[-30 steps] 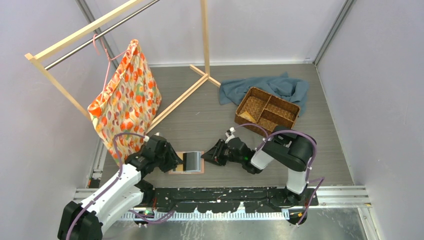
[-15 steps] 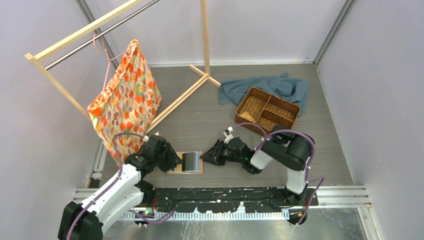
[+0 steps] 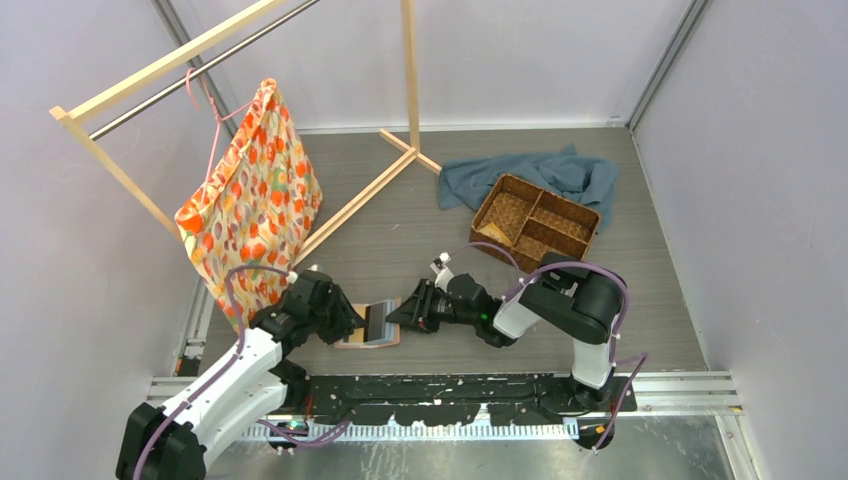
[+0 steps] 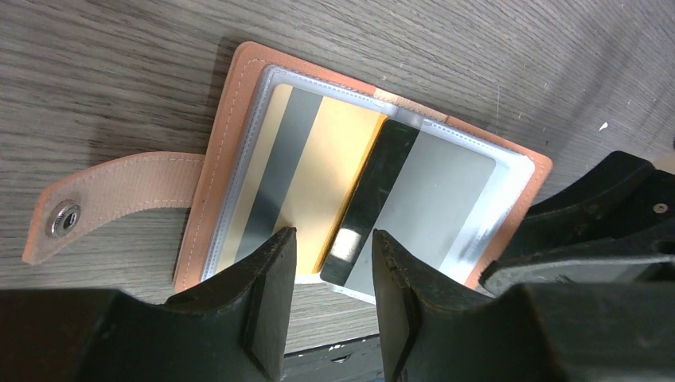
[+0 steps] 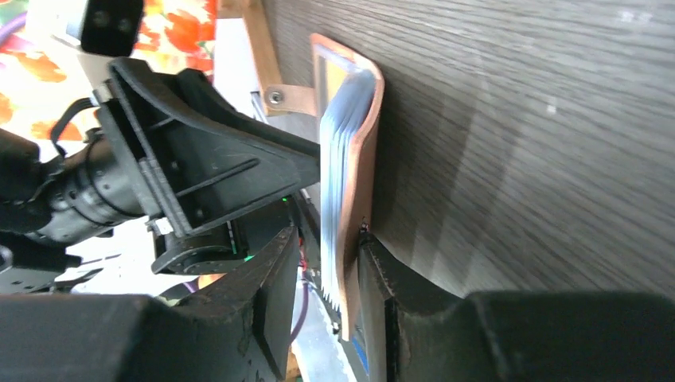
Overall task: Take the credit cards out of the card holder
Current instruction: Pick up the card holder from the center of the board.
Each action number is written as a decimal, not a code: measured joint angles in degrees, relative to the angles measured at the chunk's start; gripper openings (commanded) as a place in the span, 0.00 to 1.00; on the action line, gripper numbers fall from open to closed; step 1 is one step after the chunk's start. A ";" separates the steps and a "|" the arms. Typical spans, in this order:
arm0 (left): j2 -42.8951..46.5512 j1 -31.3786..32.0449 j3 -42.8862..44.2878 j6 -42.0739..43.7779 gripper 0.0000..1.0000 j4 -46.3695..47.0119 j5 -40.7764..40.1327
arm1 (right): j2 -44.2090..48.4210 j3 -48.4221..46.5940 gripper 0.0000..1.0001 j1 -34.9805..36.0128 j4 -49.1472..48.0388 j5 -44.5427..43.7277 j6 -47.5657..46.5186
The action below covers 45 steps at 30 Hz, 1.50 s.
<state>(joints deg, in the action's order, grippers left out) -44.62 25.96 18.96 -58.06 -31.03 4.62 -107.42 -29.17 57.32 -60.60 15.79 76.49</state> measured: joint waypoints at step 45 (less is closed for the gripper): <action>1.11 -0.15 -0.48 0.00 0.42 0.04 0.17 | -4.48 -1.81 0.09 0.00 1.55 1.68 0.52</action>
<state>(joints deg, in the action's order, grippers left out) -43.51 25.80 18.48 -58.06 -30.98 4.80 -111.90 -30.98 57.32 -59.05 17.47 77.01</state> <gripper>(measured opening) 0.420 0.231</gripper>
